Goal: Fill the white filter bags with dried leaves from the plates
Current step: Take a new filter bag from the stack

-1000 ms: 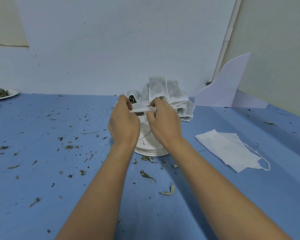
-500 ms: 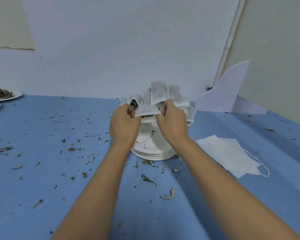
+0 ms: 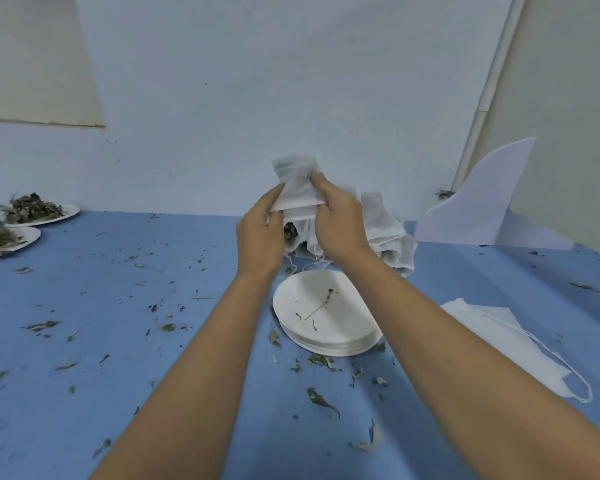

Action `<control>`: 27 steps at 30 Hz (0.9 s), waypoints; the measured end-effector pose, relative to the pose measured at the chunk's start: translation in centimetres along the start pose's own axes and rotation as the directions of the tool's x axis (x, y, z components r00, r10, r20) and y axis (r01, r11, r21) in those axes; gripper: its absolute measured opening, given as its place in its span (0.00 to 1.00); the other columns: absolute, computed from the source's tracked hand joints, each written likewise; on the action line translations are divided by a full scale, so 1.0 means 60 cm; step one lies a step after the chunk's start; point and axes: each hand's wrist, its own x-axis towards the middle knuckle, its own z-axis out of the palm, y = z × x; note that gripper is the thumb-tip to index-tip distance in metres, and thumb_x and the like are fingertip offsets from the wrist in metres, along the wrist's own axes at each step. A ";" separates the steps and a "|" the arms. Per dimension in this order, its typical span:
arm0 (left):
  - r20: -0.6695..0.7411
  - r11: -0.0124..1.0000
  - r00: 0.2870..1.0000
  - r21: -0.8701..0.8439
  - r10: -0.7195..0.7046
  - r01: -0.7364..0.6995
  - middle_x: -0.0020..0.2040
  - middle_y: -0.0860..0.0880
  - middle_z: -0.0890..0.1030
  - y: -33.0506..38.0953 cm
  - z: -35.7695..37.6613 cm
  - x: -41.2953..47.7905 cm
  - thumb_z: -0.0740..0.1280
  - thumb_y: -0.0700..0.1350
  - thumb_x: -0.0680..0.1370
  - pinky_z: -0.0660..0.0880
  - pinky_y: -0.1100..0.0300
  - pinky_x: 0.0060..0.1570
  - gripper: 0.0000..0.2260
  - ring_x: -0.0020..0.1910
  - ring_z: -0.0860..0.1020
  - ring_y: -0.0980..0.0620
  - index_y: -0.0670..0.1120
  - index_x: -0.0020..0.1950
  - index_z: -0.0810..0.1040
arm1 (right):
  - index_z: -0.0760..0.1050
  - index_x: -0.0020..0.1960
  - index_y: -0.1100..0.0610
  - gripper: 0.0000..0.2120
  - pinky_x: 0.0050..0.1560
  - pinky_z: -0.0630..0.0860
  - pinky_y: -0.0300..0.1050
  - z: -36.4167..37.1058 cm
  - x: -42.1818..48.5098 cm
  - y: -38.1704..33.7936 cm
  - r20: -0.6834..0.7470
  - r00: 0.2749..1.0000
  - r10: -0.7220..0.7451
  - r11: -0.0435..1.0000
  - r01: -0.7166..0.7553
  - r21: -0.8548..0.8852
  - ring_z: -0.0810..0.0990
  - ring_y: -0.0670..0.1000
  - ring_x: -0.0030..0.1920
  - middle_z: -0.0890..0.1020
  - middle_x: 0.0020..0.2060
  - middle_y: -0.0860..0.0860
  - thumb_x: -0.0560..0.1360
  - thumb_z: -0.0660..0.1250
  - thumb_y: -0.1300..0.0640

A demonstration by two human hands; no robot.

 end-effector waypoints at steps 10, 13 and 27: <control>0.084 0.780 0.989 0.625 -0.123 0.044 0.65 0.50 0.76 -0.103 0.059 0.116 0.51 0.45 0.83 0.68 0.55 0.47 0.18 0.62 0.73 0.47 0.55 0.73 0.66 | 0.41 0.76 0.67 0.32 0.65 0.68 0.50 0.027 0.117 0.092 0.341 0.937 0.070 0.531 0.254 -0.808 0.68 0.60 0.69 0.41 0.77 0.61 0.77 0.52 0.73; 0.166 0.715 0.958 0.697 -0.234 0.054 0.65 0.45 0.75 -0.136 0.076 0.118 0.49 0.48 0.84 0.67 0.53 0.47 0.18 0.62 0.72 0.43 0.51 0.73 0.65 | 0.41 0.76 0.66 0.31 0.75 0.50 0.50 0.037 0.122 0.123 0.369 0.915 0.165 0.339 0.299 -0.892 0.56 0.56 0.76 0.42 0.77 0.61 0.81 0.54 0.60; 0.045 0.929 0.999 0.369 0.007 -0.024 0.65 0.49 0.75 -0.081 0.076 0.047 0.58 0.37 0.75 0.63 0.51 0.68 0.21 0.66 0.70 0.49 0.44 0.68 0.70 | 0.68 0.69 0.60 0.21 0.72 0.54 0.46 -0.016 0.054 0.110 0.071 0.988 -0.140 0.764 0.153 -0.627 0.63 0.50 0.72 0.67 0.72 0.53 0.77 0.58 0.56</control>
